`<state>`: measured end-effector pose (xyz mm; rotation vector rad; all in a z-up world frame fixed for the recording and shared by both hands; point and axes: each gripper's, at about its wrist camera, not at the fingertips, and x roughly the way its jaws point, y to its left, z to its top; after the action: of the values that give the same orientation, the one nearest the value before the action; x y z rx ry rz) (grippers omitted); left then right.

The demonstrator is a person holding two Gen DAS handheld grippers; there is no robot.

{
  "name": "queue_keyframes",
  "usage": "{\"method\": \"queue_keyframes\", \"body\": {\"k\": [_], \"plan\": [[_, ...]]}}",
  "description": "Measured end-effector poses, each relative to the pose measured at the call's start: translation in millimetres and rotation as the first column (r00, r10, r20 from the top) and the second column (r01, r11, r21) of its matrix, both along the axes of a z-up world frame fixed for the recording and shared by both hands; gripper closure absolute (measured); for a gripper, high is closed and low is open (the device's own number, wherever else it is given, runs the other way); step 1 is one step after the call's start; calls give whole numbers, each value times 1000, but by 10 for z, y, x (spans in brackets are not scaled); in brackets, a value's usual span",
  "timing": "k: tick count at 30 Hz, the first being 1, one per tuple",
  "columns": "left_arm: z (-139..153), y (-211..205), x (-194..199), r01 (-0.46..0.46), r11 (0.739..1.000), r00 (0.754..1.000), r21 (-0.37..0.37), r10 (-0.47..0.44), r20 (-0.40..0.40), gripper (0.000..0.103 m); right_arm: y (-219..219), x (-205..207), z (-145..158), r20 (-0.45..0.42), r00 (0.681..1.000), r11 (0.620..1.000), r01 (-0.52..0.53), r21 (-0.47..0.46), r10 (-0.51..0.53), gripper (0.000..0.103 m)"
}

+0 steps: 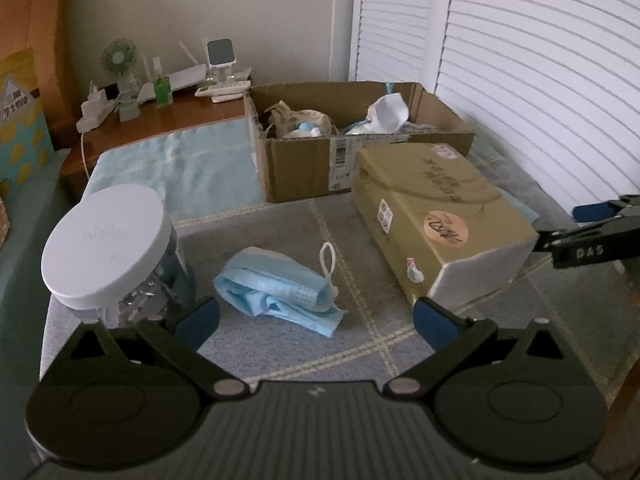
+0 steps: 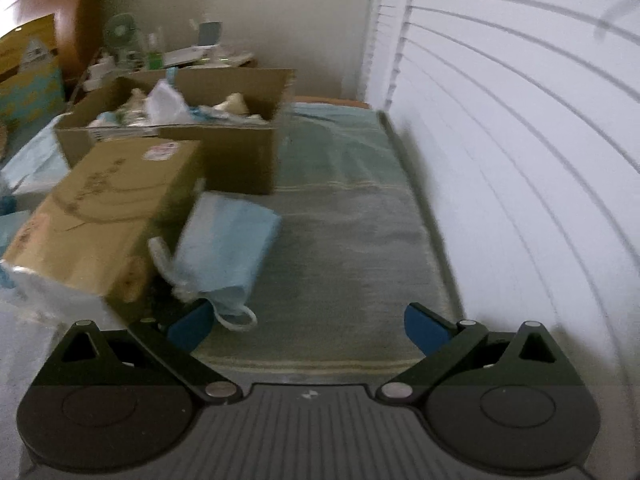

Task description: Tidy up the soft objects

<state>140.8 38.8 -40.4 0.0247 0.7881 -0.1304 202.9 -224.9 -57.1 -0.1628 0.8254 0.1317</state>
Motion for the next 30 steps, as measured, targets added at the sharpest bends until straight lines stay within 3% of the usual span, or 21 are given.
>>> {"method": "queue_keyframes", "body": {"k": [2, 9, 15, 30], "plan": [[-27, 6, 21, -4, 1000, 1000, 6, 4, -5, 1, -40, 13, 8, 6, 999, 999, 32, -11, -32, 0], [-159, 12, 92, -17, 1000, 999, 1, 17, -41, 1, 49, -107, 2, -8, 993, 993, -121, 3, 121, 0], [-306, 43, 153, -50, 999, 996, -1, 49, -76, 1, 126, -83, -113, -24, 989, 989, -146, 4, 146, 0], [-373, 16, 199, -44, 999, 999, 6, 44, 14, 1, 61, -155, -166, 11, 991, 989, -134, 54, 134, 0]]}}
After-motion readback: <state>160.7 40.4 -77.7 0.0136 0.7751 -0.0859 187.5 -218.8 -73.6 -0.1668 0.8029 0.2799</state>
